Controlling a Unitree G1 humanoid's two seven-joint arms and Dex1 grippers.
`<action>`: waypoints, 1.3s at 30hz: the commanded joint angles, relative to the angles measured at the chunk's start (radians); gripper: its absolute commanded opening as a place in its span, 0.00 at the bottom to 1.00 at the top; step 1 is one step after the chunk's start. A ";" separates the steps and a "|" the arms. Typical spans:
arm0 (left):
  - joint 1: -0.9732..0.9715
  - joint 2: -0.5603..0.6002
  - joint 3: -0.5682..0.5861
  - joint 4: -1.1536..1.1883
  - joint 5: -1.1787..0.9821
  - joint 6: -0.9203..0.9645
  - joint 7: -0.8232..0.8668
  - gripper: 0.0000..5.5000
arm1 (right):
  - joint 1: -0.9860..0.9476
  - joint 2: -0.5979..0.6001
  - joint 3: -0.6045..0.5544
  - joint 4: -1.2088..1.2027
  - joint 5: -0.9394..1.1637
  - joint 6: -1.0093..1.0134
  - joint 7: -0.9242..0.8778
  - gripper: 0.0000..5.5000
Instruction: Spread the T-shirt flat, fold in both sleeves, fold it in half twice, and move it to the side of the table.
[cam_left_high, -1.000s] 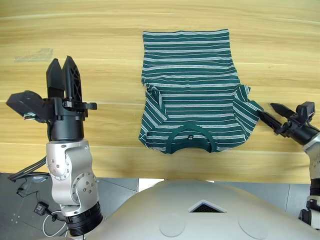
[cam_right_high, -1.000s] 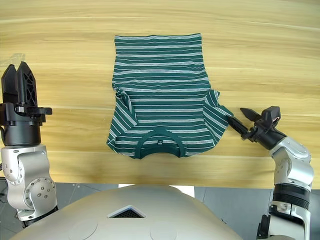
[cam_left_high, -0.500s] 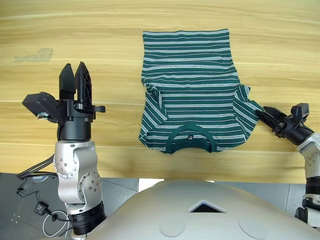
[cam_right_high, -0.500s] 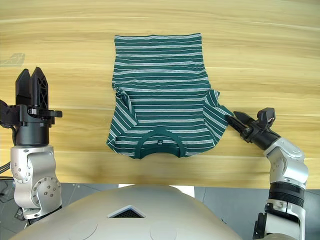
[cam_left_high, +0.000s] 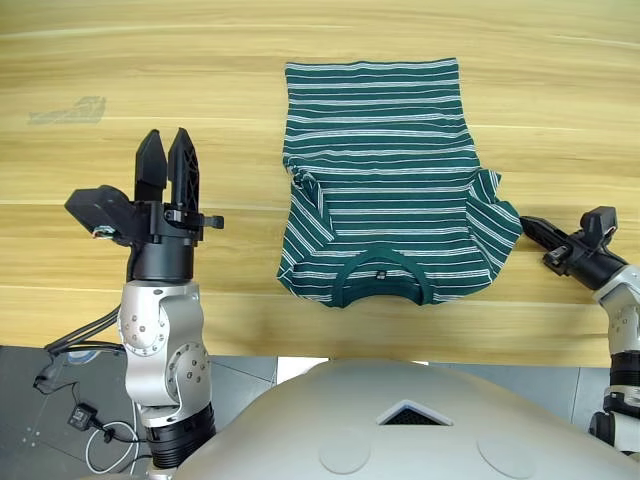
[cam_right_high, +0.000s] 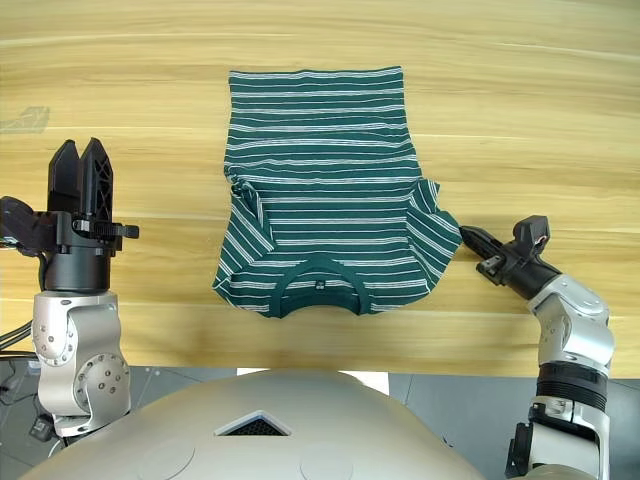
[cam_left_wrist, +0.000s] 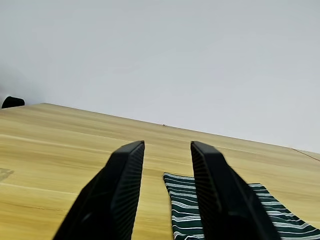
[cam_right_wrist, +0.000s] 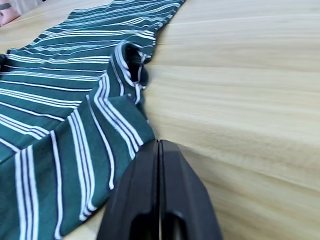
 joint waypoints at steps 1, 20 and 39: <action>0.005 -0.003 -0.010 0.010 0.027 -0.007 -0.004 0.32 | -0.008 0.004 0.007 -0.005 -0.005 -0.012 0.017 0.00; -0.015 -0.020 -0.031 0.045 0.046 -0.010 -0.008 0.32 | -0.024 0.038 -0.062 -0.108 0.199 0.115 0.110 0.00; 0.001 -0.034 -0.031 0.056 0.040 -0.026 -0.010 0.32 | -0.018 0.004 -0.070 -0.003 0.118 0.122 0.126 0.50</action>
